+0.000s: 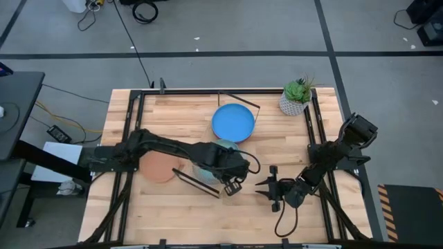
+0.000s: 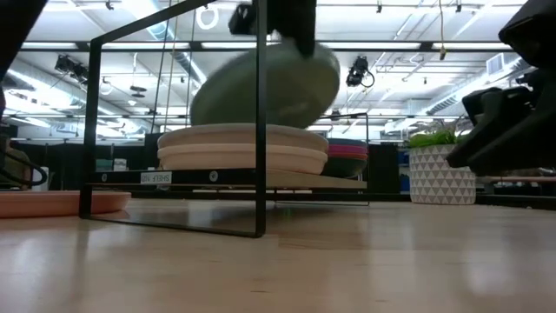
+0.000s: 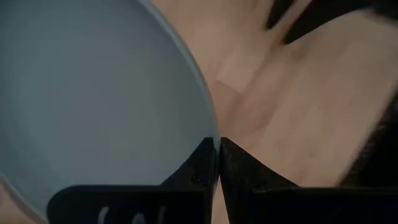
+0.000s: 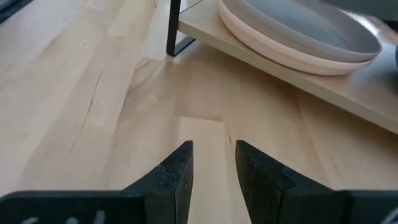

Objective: Place and stack plates onto a shelf
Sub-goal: Stack the light blue plate on top of the gray plate on the shelf, then stack the light brown plate on top of the light blue plate on the shelf

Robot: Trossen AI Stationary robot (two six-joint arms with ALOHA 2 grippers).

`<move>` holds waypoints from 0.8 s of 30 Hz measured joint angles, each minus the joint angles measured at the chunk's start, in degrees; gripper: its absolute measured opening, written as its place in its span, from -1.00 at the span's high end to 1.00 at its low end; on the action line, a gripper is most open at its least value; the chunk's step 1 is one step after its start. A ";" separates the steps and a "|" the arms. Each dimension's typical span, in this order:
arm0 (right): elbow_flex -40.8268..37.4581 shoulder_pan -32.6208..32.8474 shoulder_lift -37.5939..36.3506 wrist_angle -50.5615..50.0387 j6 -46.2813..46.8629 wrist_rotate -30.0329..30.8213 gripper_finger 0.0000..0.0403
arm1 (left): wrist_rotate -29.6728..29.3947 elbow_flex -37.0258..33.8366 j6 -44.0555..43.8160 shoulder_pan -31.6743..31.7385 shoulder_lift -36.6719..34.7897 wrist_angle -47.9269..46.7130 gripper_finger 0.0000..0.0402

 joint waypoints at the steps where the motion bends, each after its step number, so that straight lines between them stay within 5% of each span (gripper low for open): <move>1: 0.02 0.18 0.00 -0.08 0.36 0.02 0.38 | 0.02 -0.01 0.82 0.18 0.76 -0.38 0.90; 8: 0.00 0.75 0.00 -0.13 1.17 0.15 0.38 | 0.69 0.03 2.56 -0.47 5.29 -6.48 0.84; 17: 0.00 -0.02 0.02 0.67 -2.53 1.55 0.38 | -1.08 2.02 4.07 -1.46 4.90 -7.31 0.29; 24: 0.02 -0.54 0.04 2.40 -5.53 1.22 0.38 | -10.95 8.02 5.30 -4.78 3.14 -10.87 0.18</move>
